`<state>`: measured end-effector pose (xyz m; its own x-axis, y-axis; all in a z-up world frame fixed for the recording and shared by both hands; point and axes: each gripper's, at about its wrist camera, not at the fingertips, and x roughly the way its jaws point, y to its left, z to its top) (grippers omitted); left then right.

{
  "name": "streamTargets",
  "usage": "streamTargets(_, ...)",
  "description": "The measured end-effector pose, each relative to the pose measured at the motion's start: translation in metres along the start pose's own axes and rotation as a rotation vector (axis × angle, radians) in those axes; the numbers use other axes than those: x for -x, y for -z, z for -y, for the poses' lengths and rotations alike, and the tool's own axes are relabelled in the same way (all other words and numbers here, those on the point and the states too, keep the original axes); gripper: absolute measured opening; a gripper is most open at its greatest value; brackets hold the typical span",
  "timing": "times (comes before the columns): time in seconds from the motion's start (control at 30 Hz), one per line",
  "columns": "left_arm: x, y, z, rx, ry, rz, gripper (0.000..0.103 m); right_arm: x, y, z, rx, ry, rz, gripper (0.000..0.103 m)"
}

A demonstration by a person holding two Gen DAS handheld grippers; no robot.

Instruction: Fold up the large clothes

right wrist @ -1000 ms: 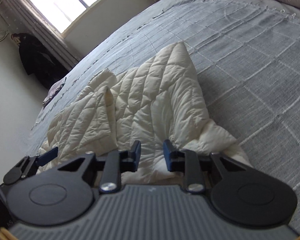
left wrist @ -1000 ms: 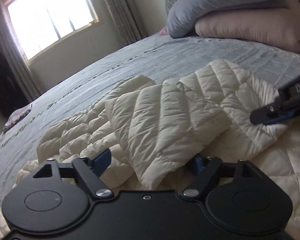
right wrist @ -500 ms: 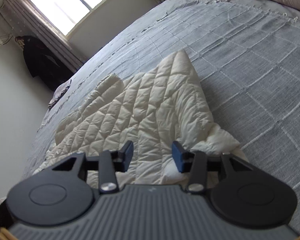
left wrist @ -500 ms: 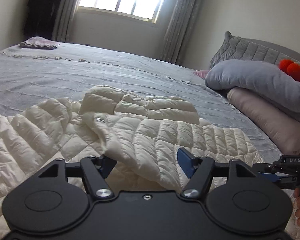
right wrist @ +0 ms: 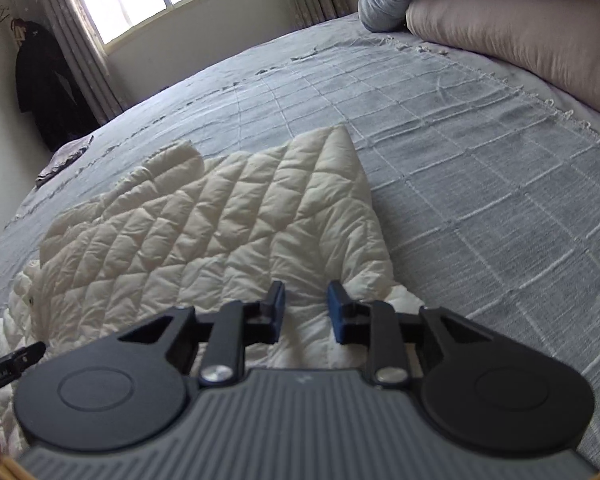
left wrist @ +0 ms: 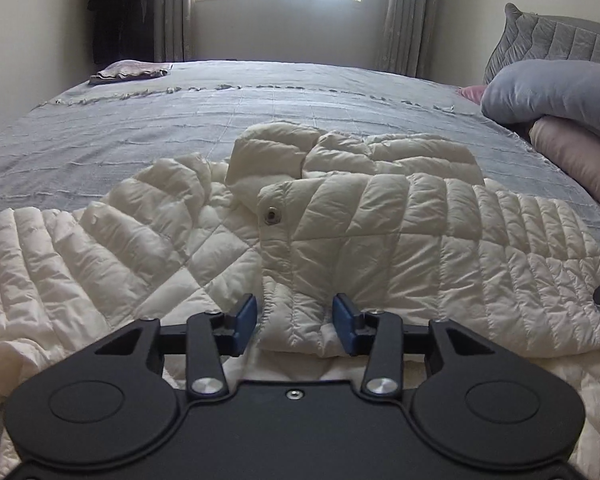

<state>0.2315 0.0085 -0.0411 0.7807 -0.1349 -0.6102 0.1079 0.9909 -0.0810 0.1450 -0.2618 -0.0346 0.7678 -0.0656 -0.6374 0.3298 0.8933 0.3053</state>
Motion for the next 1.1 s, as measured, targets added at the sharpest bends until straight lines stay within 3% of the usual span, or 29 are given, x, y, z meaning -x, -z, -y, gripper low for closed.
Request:
streamTargets(0.07,0.016,-0.004,-0.006,-0.010,0.013,0.031,0.067,0.011,-0.003,-0.003,-0.025,-0.037,0.013,0.034)
streamTargets(0.1,0.025,-0.005,-0.010,-0.008,0.005,0.044,0.076,0.017,-0.004,-0.004,-0.035,-0.045,0.021,0.043)
streamTargets(0.17,0.041,-0.008,-0.020,0.004,-0.018,0.058,0.085,0.027,-0.004,-0.009,-0.041,-0.048,0.036,0.049)
streamTargets(0.23,0.055,-0.011,-0.034,0.026,-0.030,0.065,0.088,0.036,-0.003,-0.014,-0.046,-0.055,0.048,0.060)
streamTargets(0.37,0.083,-0.001,-0.068,0.094,-0.018,0.117,0.103,0.049,0.008,-0.027,-0.069,-0.064,0.054,0.077)
streamTargets(0.43,0.088,0.009,-0.084,0.136,-0.045,0.138,0.103,0.053,0.015,-0.036,-0.063,-0.064,0.047,0.087)
streamTargets(0.67,0.090,0.024,-0.134,0.194,-0.160,0.074,0.103,0.059,0.032,-0.069,0.072,-0.019,0.067,0.093)
streamTargets(0.8,0.099,0.031,-0.166,0.229,-0.212,0.084,0.103,0.057,0.038,-0.076,0.121,0.017,0.077,0.096)
streamTargets(0.97,0.103,0.039,-0.216,0.257,-0.372,0.099,0.103,0.052,0.045,-0.086,0.170,0.026,0.065,0.096)
streamTargets(1.1,0.102,0.046,-0.264,0.364,-0.472,0.112,0.103,0.050,0.048,-0.093,0.190,0.021,0.063,0.096)
